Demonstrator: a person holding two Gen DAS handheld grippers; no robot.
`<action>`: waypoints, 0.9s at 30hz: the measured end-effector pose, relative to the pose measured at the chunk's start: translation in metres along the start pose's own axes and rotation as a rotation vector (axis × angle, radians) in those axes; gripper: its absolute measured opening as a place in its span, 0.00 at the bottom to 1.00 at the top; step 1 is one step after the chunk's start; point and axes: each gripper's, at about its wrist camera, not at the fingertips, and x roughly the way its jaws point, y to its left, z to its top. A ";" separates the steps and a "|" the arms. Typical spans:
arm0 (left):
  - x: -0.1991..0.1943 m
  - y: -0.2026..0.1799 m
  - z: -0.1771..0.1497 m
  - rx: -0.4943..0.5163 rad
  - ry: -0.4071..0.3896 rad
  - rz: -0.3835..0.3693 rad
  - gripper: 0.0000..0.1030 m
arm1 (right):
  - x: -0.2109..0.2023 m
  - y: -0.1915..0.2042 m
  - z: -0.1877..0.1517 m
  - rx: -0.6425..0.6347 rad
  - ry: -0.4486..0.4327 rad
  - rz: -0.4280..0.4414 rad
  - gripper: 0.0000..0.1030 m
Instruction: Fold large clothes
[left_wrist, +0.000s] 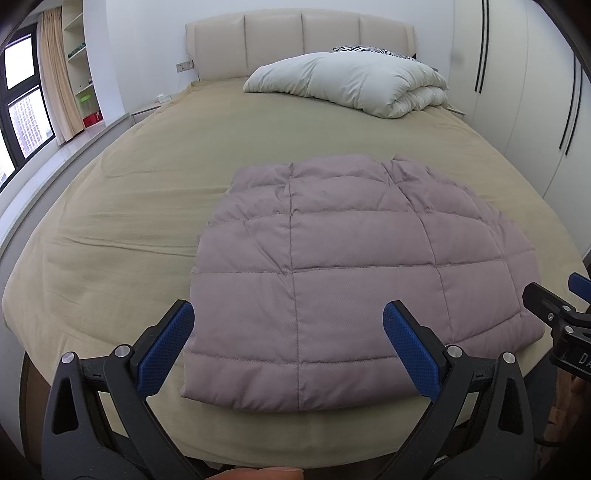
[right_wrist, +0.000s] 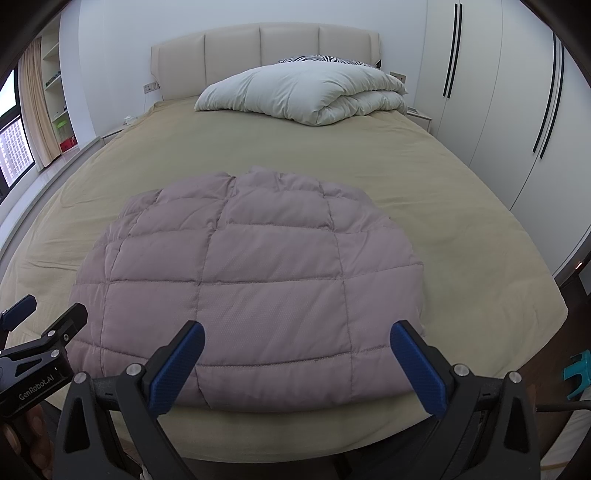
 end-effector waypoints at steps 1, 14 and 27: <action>0.000 0.000 0.000 -0.001 0.001 0.000 1.00 | 0.000 0.000 0.000 -0.001 0.000 0.000 1.00; 0.002 0.006 0.002 -0.013 0.011 -0.013 1.00 | 0.000 0.000 0.000 -0.001 0.002 0.000 1.00; 0.002 0.013 0.003 -0.030 0.018 -0.030 1.00 | 0.002 0.000 -0.002 -0.006 0.002 0.001 1.00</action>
